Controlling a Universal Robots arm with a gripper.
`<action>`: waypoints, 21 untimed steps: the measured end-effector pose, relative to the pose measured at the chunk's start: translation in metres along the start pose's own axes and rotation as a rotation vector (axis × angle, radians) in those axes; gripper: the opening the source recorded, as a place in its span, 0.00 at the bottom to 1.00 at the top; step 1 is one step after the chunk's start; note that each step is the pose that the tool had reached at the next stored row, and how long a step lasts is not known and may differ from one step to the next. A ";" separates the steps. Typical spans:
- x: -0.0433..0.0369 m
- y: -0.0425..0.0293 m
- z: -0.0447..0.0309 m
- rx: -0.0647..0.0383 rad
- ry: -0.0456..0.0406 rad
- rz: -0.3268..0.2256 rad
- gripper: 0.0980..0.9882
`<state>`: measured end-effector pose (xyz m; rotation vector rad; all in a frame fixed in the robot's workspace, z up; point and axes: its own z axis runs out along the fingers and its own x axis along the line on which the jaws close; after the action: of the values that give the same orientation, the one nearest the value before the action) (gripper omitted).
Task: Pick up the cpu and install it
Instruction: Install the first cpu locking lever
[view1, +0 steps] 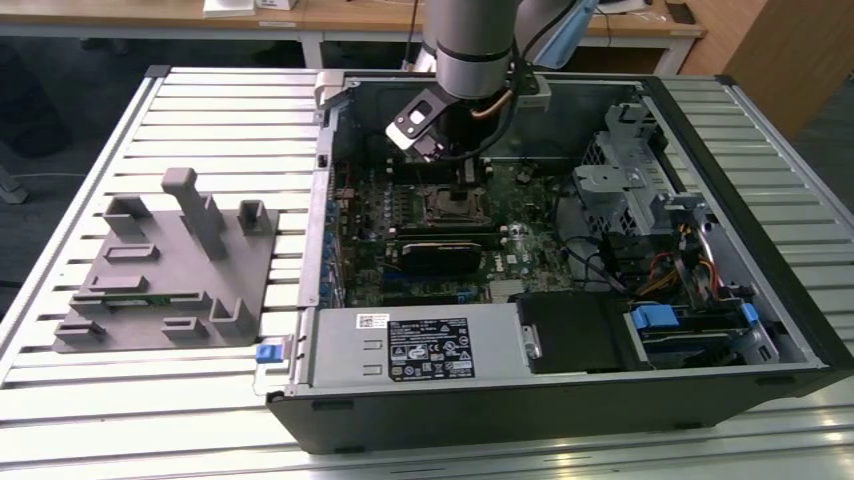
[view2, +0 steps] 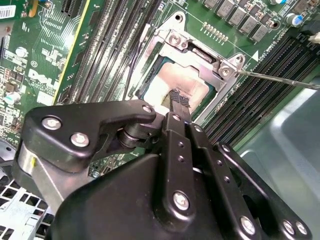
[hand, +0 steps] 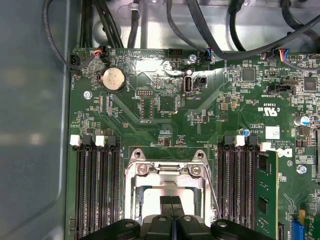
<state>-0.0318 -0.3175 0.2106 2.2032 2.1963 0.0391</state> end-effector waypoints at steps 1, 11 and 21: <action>0.0000 0.0000 -0.0005 0.000 -0.0001 0.000 0.01; 0.0000 0.0002 -0.0040 0.000 0.0001 0.000 0.01; 0.0000 0.0003 -0.0077 0.000 -0.0005 0.000 0.01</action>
<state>-0.0318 -0.3175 0.2183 2.2029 2.1961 0.0385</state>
